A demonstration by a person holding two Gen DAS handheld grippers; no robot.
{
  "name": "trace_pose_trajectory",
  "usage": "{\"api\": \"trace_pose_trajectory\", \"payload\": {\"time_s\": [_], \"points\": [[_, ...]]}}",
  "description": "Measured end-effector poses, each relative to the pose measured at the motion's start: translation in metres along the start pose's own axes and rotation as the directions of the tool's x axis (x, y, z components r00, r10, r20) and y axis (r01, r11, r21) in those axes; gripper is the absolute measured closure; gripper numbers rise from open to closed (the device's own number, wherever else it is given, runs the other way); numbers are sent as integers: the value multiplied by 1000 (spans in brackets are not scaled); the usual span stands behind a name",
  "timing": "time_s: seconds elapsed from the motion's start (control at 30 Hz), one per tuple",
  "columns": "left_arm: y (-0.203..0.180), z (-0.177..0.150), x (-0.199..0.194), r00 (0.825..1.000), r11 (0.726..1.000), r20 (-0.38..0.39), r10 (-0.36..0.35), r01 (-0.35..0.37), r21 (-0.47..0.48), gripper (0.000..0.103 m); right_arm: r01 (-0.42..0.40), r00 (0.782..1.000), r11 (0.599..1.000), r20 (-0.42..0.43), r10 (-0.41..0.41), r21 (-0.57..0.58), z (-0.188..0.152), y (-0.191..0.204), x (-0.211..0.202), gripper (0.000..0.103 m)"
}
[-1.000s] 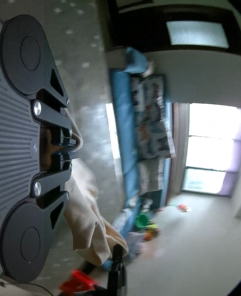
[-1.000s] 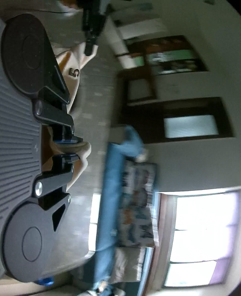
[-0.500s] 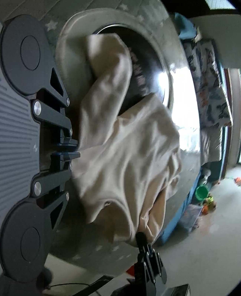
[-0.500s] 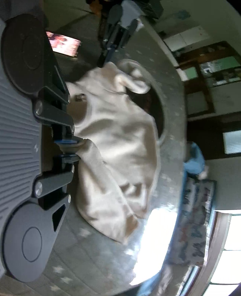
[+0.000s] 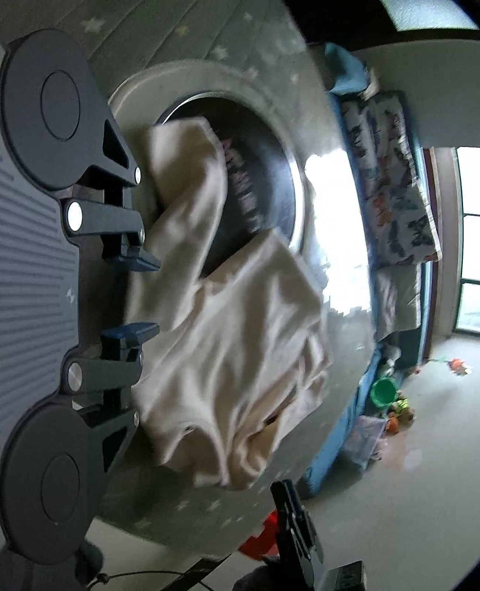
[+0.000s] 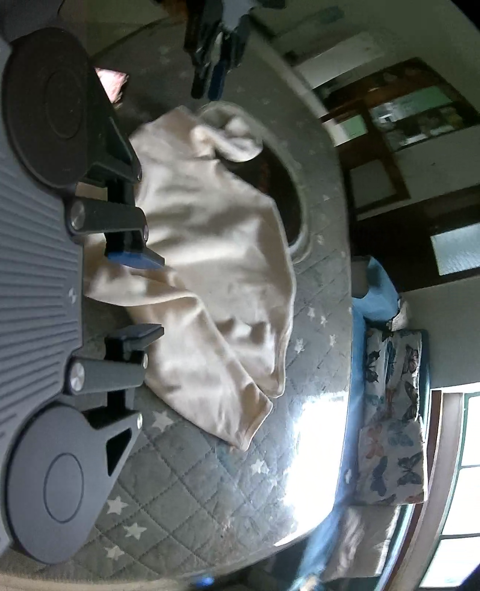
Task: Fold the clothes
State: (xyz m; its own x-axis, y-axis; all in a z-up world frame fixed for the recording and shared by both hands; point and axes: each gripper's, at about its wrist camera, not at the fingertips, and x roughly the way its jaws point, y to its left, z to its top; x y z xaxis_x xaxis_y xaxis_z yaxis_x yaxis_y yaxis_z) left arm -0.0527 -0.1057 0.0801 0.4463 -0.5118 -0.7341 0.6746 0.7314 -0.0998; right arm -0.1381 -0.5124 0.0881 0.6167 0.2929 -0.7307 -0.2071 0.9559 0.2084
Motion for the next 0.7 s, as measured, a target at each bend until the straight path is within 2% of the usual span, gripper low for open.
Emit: {"api": "trace_pose_trajectory", "payload": {"time_s": [0.03,0.17,0.3,0.37,0.6,0.7], "points": [[2,4,-1,1000,1000,12,8,-8,-2,65,-6,1000,1000,13,6,22,3,-6,-1,71],[13,24,9,998,999,47,42,-40,-36,65,113,992,993,46,-114,28,16,-24,14,70],[22,45,27,996,996,67,51,-46,-78,65,209,977,976,35,-211,62,29,-50,55,70],[24,54,38,996,995,72,55,-49,-87,65,273,961,961,31,-275,50,34,-61,78,70],[34,76,76,996,992,51,70,-65,-108,65,336,941,936,10,-339,101,38,-88,119,69],[40,81,87,996,990,45,76,-70,-124,61,331,941,934,23,-337,131,36,-95,123,67]]}}
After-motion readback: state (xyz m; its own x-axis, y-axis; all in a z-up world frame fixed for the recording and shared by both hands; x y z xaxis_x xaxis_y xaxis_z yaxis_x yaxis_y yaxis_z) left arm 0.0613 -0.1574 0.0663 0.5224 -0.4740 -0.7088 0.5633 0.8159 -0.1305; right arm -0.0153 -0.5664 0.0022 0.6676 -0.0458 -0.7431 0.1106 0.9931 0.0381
